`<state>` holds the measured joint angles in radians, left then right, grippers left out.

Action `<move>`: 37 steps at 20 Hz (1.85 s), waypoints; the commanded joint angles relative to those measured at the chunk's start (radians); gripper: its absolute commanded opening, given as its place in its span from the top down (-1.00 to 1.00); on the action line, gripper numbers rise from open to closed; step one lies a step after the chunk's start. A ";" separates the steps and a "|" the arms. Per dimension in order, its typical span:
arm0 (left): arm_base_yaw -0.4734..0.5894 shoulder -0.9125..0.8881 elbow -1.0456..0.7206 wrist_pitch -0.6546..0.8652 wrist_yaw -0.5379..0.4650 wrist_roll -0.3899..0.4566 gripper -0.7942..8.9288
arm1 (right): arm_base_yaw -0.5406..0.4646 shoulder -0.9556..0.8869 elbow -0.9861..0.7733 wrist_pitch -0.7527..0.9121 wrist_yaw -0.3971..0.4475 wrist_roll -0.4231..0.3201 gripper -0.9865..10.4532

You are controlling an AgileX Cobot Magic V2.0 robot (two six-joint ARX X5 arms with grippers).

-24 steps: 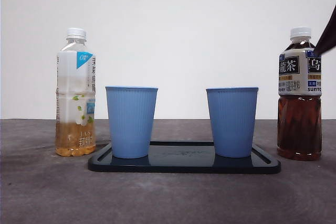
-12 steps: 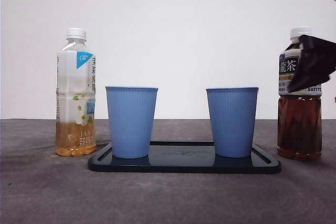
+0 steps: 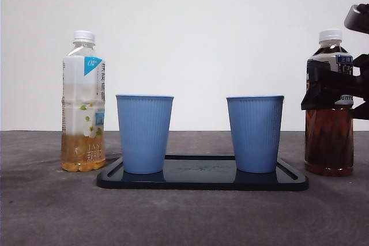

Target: Pour the drink into the cup

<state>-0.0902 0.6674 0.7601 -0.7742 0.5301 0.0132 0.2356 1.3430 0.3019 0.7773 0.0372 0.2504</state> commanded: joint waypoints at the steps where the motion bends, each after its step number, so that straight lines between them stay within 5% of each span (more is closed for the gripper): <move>1: -0.003 0.005 0.021 0.011 0.005 0.013 -0.12 | -0.004 0.056 0.006 0.076 0.016 -0.009 0.03; 9: -0.003 0.005 0.021 0.011 0.005 0.013 -0.12 | -0.011 0.173 0.008 0.242 0.023 -0.024 0.17; 15: -0.003 0.005 0.021 0.011 0.005 0.013 -0.12 | -0.011 0.171 0.008 0.264 0.012 -0.028 0.48; 21: -0.003 0.005 0.021 0.011 0.005 0.026 -0.12 | -0.011 0.034 0.009 0.165 -0.005 -0.072 0.54; 27: -0.003 0.005 0.021 0.011 0.005 0.028 -0.12 | -0.011 -0.211 0.149 -0.307 0.016 -0.196 0.55; 37: -0.003 0.005 0.021 0.012 0.005 0.028 -0.12 | -0.006 -0.285 0.656 -1.141 0.104 -0.629 0.65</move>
<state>-0.0902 0.6674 0.7601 -0.7742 0.5297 0.0284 0.2241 1.0637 0.9165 -0.3969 0.1280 -0.2935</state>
